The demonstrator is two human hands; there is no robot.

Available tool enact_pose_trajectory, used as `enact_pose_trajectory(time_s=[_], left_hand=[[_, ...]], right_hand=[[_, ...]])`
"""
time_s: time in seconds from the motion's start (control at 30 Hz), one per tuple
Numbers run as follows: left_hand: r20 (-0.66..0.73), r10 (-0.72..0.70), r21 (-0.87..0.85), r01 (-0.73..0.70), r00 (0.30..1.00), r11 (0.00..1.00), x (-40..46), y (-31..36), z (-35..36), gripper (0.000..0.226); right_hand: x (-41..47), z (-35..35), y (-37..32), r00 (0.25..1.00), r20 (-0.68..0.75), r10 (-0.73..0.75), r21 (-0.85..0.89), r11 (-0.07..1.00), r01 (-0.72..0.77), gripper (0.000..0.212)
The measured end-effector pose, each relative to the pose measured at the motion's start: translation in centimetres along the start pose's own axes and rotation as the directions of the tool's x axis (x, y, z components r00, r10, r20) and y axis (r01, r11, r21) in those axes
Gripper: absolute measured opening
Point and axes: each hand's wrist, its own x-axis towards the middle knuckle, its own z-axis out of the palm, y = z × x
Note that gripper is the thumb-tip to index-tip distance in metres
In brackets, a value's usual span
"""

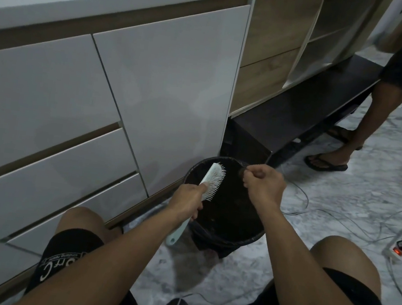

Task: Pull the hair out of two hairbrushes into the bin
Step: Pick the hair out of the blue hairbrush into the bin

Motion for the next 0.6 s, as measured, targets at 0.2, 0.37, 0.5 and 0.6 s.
enact_pose_trajectory(time_s=[0.2,0.37,0.5,0.6], left_hand=[[0.05,-0.009,-0.044,0.011,0.999,0.999,-0.3,0.5,0.4,0.047],[0.014,-0.026,0.006,0.026,1.0,1.0,-0.1,0.2,0.1,0.049],[-0.06,-0.052,-0.053,0.049,0.997,0.997,0.5,-0.3,-0.4,0.047],[-0.108,-0.065,-0.073,0.057,0.992,0.996,1.1,-0.5,-0.8,0.044]], right_hand=[[-1.7,1.1,-0.1,0.945,0.322,-0.052,0.004,0.999,0.053,0.014],[-1.2,0.4,-0.5,0.888,0.459,0.035,-0.121,0.992,0.024,0.008],[-0.1,0.0,-0.1,0.944,0.307,0.119,-0.116,0.989,-0.087,0.015],[0.8,-0.3,0.6,0.965,0.202,0.167,-0.097,0.984,-0.15,0.019]])
